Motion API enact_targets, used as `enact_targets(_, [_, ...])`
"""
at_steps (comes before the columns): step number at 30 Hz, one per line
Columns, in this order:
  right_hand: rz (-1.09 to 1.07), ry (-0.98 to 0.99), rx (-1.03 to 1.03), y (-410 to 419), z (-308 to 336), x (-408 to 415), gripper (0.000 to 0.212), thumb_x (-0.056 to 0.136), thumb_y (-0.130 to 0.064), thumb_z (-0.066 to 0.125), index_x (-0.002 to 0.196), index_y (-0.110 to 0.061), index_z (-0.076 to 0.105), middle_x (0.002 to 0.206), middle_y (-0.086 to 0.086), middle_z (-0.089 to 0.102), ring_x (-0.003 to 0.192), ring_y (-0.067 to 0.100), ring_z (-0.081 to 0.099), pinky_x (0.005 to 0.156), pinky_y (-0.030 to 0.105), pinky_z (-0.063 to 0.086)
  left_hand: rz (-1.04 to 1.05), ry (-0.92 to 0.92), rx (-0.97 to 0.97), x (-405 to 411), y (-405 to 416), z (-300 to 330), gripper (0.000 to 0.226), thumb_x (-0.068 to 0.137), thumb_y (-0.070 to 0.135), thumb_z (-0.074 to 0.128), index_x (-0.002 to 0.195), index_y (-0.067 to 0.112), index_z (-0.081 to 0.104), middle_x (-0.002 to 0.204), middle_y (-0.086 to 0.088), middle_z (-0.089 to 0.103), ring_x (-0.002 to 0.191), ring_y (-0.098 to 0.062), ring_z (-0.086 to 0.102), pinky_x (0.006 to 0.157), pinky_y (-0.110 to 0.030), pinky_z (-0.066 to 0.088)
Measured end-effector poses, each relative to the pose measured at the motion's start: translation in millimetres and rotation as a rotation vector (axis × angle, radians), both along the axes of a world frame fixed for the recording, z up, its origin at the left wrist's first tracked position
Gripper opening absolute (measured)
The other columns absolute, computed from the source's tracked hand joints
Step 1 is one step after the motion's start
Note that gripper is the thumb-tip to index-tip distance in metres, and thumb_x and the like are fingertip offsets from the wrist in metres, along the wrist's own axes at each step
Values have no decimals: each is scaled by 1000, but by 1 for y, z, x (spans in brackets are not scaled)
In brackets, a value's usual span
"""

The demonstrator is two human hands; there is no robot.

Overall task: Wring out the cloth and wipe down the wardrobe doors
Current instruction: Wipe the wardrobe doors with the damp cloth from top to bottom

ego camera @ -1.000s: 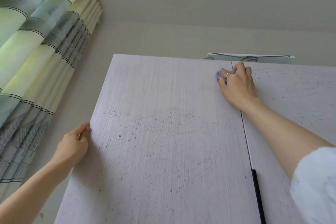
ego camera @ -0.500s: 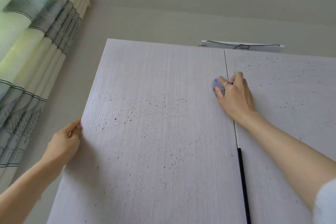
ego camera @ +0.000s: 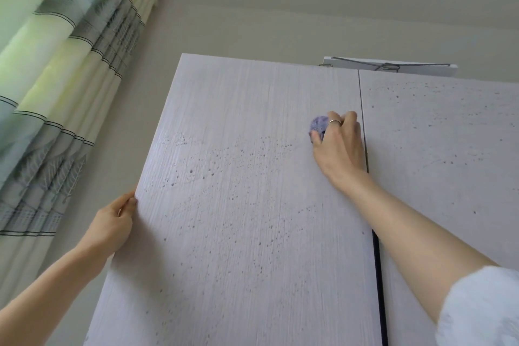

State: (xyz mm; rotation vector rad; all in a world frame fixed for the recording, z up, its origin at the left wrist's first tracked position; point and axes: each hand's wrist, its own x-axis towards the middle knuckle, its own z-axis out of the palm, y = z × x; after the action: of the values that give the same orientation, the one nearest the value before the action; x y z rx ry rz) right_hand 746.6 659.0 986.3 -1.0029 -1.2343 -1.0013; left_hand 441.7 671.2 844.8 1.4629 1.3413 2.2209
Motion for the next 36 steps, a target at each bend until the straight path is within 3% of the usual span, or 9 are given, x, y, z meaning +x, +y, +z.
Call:
enact_targets(3, [51, -127, 49, 5, -19, -33, 37, 92, -26, 55, 118, 0, 53, 113, 15, 41, 105, 30, 42, 76, 33, 41, 16, 29, 16, 0, 0, -2, 36, 102, 18, 34, 135, 13, 49, 137, -12, 48, 129, -29, 39, 102, -33, 29])
enact_targets(7, [15, -715, 118, 14, -66, -55, 39, 69, -19, 80, 100, 0, 66, 87, 15, 56, 76, 31, 57, 56, 30, 50, 2, 46, 20, -4, 4, -5, 36, 102, 18, 34, 134, 12, 50, 130, -11, 52, 125, -28, 42, 92, -27, 29])
enact_targets(9, [-25, -651, 134, 14, -53, -45, 37, 73, -17, 78, 103, 1, 65, 91, 17, 55, 80, 33, 57, 56, 33, 50, -18, 61, 30, -6, 4, -7, 36, 102, 18, 34, 133, 13, 51, 119, -5, 53, 121, -25, 44, 91, -27, 30])
enact_targets(15, [-21, 60, 73, 5, -3, -36, 29, 96, -24, 47, 110, 0, 54, 119, 17, 37, 108, 32, 38, 73, 31, 36, -101, 115, 56, -15, 6, -9, 35, 102, 20, 33, 131, 19, 52, 110, 3, 53, 101, -17, 46, 98, -42, 39])
enact_targets(19, [59, -299, 95, 15, -42, -84, 26, 91, -20, 49, 109, -2, 56, 112, 18, 42, 105, 32, 40, 81, 38, 43, -111, 151, 96, -17, 9, -12, 34, 102, 19, 32, 128, 21, 54, 108, 7, 53, 101, -13, 45, 87, -30, 36])
enact_targets(22, [44, -690, 89, 16, -71, -109, 29, 76, -14, 71, 102, -2, 65, 93, 17, 53, 85, 33, 55, 59, 33, 50, -107, 182, 95, -20, 12, -13, 34, 102, 19, 33, 130, 19, 53, 112, 10, 53, 107, -13, 46, 89, -25, 31])
enact_targets(30, [62, 9, 23, 9, -4, -86, 31, 95, -22, 48, 121, -5, 52, 121, 14, 35, 112, 30, 37, 82, 33, 41, -103, 221, 55, -31, 22, -13, 37, 101, 24, 35, 135, 25, 50, 130, 6, 54, 128, -20, 44, 106, -33, 33])
enact_targets(34, [133, -314, 43, 18, -39, -127, 28, 90, -19, 59, 114, -4, 59, 112, 15, 42, 105, 31, 41, 80, 36, 44, -97, 218, 42, -33, 23, -12, 35, 101, 26, 35, 132, 29, 51, 122, 5, 56, 125, -23, 46, 105, -43, 38])
enact_targets(36, [164, -632, 26, 20, -65, -148, 26, 75, -14, 75, 97, -3, 66, 96, 16, 51, 89, 33, 52, 63, 34, 51, -88, 221, 46, -32, 22, -12, 35, 101, 25, 36, 131, 29, 52, 115, 6, 56, 123, -23, 48, 103, -42, 40])
